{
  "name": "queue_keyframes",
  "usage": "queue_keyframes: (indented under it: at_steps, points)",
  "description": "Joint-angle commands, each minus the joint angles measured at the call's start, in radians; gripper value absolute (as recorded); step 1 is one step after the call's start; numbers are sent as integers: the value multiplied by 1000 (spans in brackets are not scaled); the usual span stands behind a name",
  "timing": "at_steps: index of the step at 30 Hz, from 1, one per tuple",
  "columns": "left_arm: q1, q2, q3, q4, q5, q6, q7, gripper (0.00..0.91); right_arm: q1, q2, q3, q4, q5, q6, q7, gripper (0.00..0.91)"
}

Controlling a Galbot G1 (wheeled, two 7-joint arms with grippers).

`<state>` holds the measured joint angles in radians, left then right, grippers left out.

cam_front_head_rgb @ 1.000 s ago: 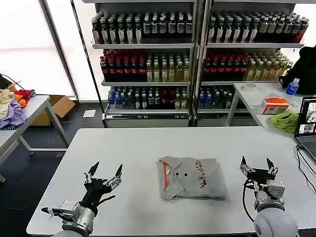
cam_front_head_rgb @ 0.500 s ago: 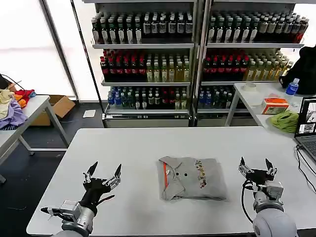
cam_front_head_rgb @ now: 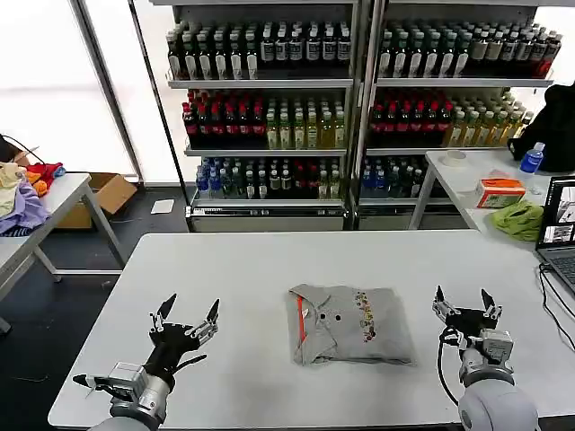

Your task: Fold and organize the clothes.

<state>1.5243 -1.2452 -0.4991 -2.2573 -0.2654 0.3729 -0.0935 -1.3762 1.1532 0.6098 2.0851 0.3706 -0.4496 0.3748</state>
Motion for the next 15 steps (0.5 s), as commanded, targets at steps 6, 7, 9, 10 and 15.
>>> queue_keyframes:
  at_steps: [6,7,9,10,15]
  points:
    - [1,2,-8,-3,6,17,20,907,1,3,-5,-2,-5,0,-1,907]
    - [1,2,-7,-4,5,19,22,907,1,3,-4,-2,-5,1,-1,907]
    - [0,1,-6,-4,5,19,22,907,0,2,-3,-2,-5,1,-1,907]
    - [0,1,-7,-4,6,20,22,907,-1,2,-3,-2,-4,1,-1,907]
    - [3,2,-8,-8,6,22,27,907,-3,1,0,0,-4,1,-1,907]
